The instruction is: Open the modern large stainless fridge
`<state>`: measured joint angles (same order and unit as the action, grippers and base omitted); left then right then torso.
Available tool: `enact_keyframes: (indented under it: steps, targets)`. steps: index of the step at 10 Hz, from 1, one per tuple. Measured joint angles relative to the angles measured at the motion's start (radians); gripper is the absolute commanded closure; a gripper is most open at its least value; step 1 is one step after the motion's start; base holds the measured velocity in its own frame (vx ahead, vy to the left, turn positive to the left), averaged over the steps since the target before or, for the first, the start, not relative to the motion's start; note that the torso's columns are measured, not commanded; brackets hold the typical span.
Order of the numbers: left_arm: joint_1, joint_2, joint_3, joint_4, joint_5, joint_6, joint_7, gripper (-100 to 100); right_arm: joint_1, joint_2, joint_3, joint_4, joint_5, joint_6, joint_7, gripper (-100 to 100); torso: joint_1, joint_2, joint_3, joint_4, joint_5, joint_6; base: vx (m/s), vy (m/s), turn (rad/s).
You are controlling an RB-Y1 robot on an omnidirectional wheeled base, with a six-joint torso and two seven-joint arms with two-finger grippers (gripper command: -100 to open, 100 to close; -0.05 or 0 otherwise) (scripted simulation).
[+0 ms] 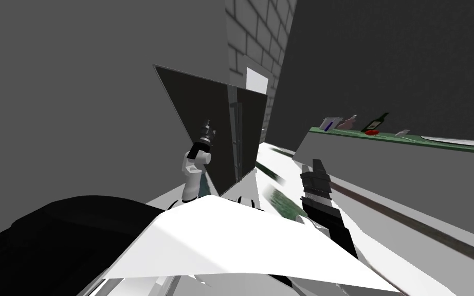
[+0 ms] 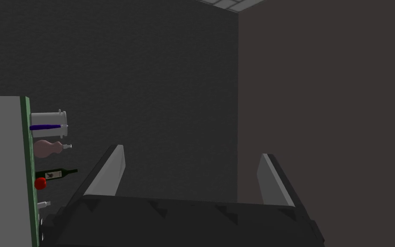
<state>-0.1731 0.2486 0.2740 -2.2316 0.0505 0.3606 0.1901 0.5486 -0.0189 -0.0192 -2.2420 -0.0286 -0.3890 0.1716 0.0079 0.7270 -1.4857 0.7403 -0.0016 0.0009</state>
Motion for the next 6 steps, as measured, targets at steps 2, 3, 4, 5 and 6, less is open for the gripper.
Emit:
enact_keyframes:
  steps: [2,3,4,5,6]
  targets:
    - [-0.043,-0.008,0.012,0.012,-0.008,0.069,0.015,-100,0.000,0.000,0.000,0.000,0.000,0.000,0.000,0,0.001,-0.004,-0.004,0.001,-0.001,0.000,0.004,-0.049,0.039]
    - [-0.053,-0.005,0.017,0.016,-0.005,0.083,0.018,-100,0.000,0.000,0.000,0.000,0.000,0.000,0.000,0,0.001,-0.004,-0.004,0.002,-0.002,0.001,-0.016,0.003,-0.005]
    - [-0.061,-0.003,0.019,0.024,-0.004,0.085,0.019,-100,0.000,0.000,0.000,0.000,0.000,0.000,0.000,0,0.001,-0.005,-0.005,0.002,-0.002,0.002,0.008,-0.036,0.071]
    - [-0.080,-0.009,0.024,0.030,-0.009,0.114,0.028,-100,0.000,0.000,0.000,0.000,0.000,0.000,0.000,0,0.001,-0.007,-0.006,0.003,-0.003,-0.001,0.030,-0.067,0.072]
    - [-0.101,-0.013,0.030,0.034,-0.015,0.152,0.034,-100,0.000,0.000,0.000,0.000,0.000,0.000,0.000,0,0.001,-0.009,-0.008,0.003,-0.004,0.000,0.009,-0.039,0.020]
